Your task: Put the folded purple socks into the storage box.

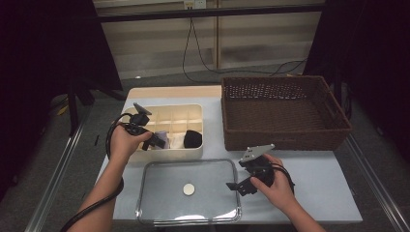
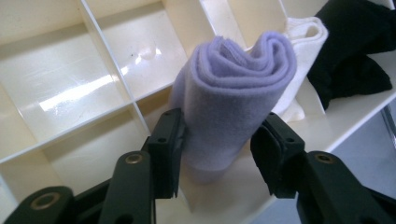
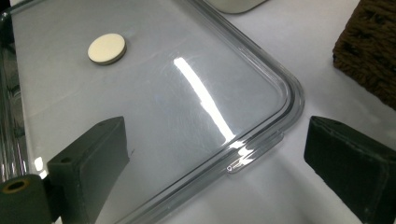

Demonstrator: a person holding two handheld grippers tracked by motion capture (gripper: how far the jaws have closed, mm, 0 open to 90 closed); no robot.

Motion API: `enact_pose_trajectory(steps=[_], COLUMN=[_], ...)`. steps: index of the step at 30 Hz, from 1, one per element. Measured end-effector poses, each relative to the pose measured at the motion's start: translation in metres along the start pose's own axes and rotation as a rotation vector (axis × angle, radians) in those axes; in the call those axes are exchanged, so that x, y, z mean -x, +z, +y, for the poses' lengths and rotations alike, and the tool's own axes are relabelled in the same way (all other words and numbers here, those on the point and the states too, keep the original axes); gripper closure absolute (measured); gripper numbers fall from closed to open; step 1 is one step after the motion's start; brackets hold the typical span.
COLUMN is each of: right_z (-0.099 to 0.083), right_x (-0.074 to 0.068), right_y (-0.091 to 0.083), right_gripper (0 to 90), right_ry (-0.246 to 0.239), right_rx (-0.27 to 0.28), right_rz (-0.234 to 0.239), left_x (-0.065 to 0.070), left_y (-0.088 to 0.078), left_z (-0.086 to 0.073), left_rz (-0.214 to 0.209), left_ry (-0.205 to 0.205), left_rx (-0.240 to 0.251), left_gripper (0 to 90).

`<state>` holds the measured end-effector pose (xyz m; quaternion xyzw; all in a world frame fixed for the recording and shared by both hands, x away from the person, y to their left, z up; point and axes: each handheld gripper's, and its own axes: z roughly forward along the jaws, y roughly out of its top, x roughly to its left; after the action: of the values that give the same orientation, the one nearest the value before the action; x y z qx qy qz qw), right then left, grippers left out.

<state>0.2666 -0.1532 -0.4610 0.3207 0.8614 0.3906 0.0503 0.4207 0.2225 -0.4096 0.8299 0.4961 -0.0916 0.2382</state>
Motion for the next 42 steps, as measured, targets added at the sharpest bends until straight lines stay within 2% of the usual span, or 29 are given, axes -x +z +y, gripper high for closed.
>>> enact_pose_trajectory(steps=[3, 4, 7, 8, 10, 13, 16, 17, 21, 28, 29, 34, 37, 39, 41, 42], right_z=[0.0, 0.0, 0.0, 0.0, 0.0, 0.0, 0.0, 0.0, 0.0, 0.0, 0.0, 0.0, 0.0, 0.0, 0.0, -0.001], right_x=[0.0, 0.0, -0.001, -0.001, 0.0, 0.0, 0.0, 0.0, 0.0, -0.001, -0.001, -0.001, -0.001, 0.0, 0.0, 0.0], right_y=[0.001, 0.001, 0.0, 0.0, 0.0, 0.0, 0.0, 0.0, 0.001, 0.001, 0.001, 0.002, 0.002, 0.002, 0.002, 0.002], right_gripper=[6.0, 6.0, 6.0, 6.1, 6.0, 6.0, 6.0, 6.0, 6.0, 6.0, 6.0, 6.0, 6.0, 6.0, 6.0, 6.0], right_ry=[-0.001, -0.002, -0.003, -0.003, -0.003, -0.001, -0.001, -0.003, -0.002, -0.004, -0.004, -0.007, -0.003, -0.005, -0.004, -0.005], right_rx=[-0.002, -0.002, -0.002, -0.001, -0.002, -0.002, -0.005, -0.003, -0.007, -0.003, -0.003, -0.01, -0.014, -0.013, -0.012, -0.011], right_rz=[-0.001, 0.001, -0.001, 0.0, 0.0, 0.003, 0.002, -0.001, 0.003, 0.005, 0.007, 0.003, 0.004, 0.005, 0.006, 0.006], left_x=[0.001, 0.001, 0.001, 0.0, 0.001, 0.002, 0.003, 0.005, 0.004, 0.007, 0.007, 0.008, 0.009, 0.009, 0.007, 0.007], left_y=[-0.006, -0.007, -0.012, -0.015, -0.016, -0.019, -0.02, -0.019, -0.024, -0.032, -0.033, -0.038, -0.041, -0.043, -0.047, -0.047], left_z=[0.0, 0.0, 0.0, 0.001, 0.001, 0.003, 0.004, 0.004, 0.007, 0.01, 0.01, 0.012, 0.013, 0.013, 0.014, 0.013], left_rz=[0.01, 0.005, 0.017, 0.022, 0.014, 0.029, 0.023, 0.031, 0.029, 0.034, 0.024, 0.04, 0.027, 0.036, 0.033, 0.028], left_ry=[0.006, -0.008, -0.008, 0.011, 0.006, 0.017, 0.015, 0.0, 0.022, 0.01, 0.01, 0.029, 0.01, 0.004, 0.022, 0.006], left_rx=[-0.005, 0.001, 0.016, -0.004, 0.007, 0.004, 0.003, 0.016, 0.002, 0.019, 0.012, 0.009, 0.016, 0.025, 0.021, 0.031], left_gripper=[52.1, 51.6, 49.8, 48.9, 46.0, 45.8, 43.9, 42.7, 42.6, 41.8, 41.8, 41.6, 41.5, 41.8, 41.8, 41.8])
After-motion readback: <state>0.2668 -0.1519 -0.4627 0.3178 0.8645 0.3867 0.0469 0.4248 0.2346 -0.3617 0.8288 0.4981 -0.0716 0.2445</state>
